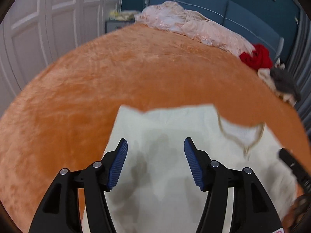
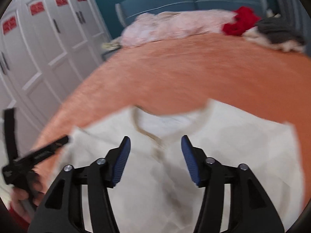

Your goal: Fold large clothes

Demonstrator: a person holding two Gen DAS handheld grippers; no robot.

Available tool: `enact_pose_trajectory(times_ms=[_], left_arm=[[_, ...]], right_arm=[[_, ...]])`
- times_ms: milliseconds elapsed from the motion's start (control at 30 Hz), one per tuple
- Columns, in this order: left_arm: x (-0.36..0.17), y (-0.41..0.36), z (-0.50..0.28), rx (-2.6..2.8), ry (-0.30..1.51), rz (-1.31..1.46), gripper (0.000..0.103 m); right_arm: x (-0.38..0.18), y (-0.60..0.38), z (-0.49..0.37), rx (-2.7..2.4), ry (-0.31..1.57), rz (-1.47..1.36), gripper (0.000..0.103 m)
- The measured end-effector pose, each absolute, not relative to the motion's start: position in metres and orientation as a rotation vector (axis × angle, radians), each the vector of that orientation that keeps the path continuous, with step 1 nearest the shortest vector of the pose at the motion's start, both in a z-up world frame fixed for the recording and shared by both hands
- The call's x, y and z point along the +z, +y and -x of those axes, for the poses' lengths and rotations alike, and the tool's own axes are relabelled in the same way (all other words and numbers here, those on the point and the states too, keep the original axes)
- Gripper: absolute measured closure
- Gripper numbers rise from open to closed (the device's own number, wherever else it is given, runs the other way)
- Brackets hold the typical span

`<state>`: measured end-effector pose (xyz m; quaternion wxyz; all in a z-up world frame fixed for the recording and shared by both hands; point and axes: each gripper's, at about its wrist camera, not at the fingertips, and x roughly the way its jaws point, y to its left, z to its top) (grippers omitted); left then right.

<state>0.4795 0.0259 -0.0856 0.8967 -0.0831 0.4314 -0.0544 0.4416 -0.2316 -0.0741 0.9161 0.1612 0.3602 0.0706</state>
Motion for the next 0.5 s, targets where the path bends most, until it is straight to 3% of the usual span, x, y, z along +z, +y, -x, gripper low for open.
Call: enact_pose_trajectory(times_ms=[167,300,333,367,400,500], left_arm=[[-0.120,0.030,-0.545,-0.096,1.012,0.234,0.044],[-0.148,0.026,-0.550,-0.065,0.982,0.160,0.044],[-0.153,0.021,-0.545,-0.058,0.945,0.127,0.044],[-0.154,0.020,-0.541,-0.053,0.922,0.106,0.044],[-0.155,0.019,-0.538,-0.048,0.906,0.092,0.043],[-0.157,0.021,-0.537,-0.051,0.885,0.100,0.042]], right_arm=[[-0.103,-0.201,-0.531,0.186,0.869,-0.363,0.050],[-0.134,-0.184,-0.572,0.202,0.977,-0.365,0.053],[-0.143,-0.184,-0.576,0.215,1.003,-0.376,0.062],[-0.151,-0.178,-0.576,0.243,1.013,-0.367,0.087],[-0.153,-0.176,-0.572,0.265,1.001,-0.350,0.100],[-0.149,-0.174,-0.553,0.230,0.912,-0.293,0.102]])
